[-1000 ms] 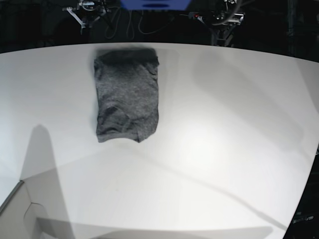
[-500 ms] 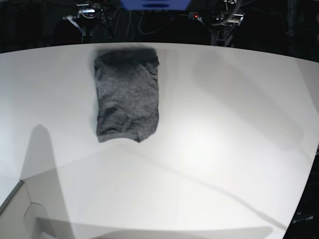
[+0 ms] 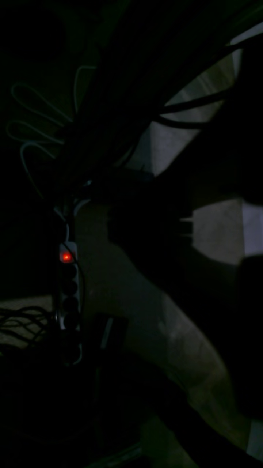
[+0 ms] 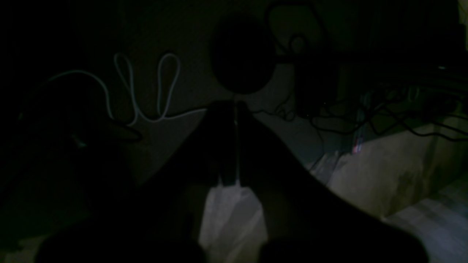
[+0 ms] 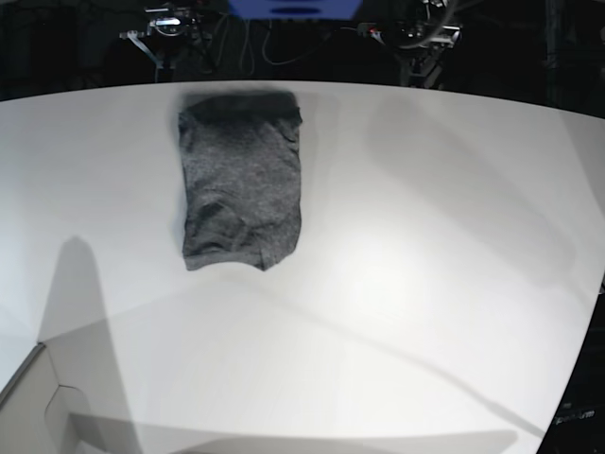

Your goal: Layout the t-shirt on the table in an organized manner, then fold the t-shirt properly

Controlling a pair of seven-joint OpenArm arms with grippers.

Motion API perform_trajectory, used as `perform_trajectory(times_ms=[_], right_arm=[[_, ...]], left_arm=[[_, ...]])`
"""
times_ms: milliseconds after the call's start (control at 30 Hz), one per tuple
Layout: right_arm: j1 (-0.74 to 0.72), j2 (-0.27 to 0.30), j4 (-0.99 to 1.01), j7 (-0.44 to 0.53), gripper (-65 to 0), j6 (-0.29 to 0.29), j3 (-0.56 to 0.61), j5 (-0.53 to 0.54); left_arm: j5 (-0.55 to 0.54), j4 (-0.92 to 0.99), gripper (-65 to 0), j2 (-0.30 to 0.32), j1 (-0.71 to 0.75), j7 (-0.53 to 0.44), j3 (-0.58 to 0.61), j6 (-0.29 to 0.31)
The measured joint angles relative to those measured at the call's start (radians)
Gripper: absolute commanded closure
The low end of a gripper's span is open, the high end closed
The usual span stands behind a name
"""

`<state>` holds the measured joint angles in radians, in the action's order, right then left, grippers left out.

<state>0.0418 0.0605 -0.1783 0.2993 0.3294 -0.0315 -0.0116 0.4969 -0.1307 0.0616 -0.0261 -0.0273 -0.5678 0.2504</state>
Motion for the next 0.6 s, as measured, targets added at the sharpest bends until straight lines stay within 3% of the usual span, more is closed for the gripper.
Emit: perform_trajectory(times_ms=[600], right_arm=[[0.006,-0.022,0.000,0.000,0.0,0.000,0.000,0.000]], left_arm=[[0.000,0.000,-0.1,0.002,0.000,0.000,0.000,0.000]])
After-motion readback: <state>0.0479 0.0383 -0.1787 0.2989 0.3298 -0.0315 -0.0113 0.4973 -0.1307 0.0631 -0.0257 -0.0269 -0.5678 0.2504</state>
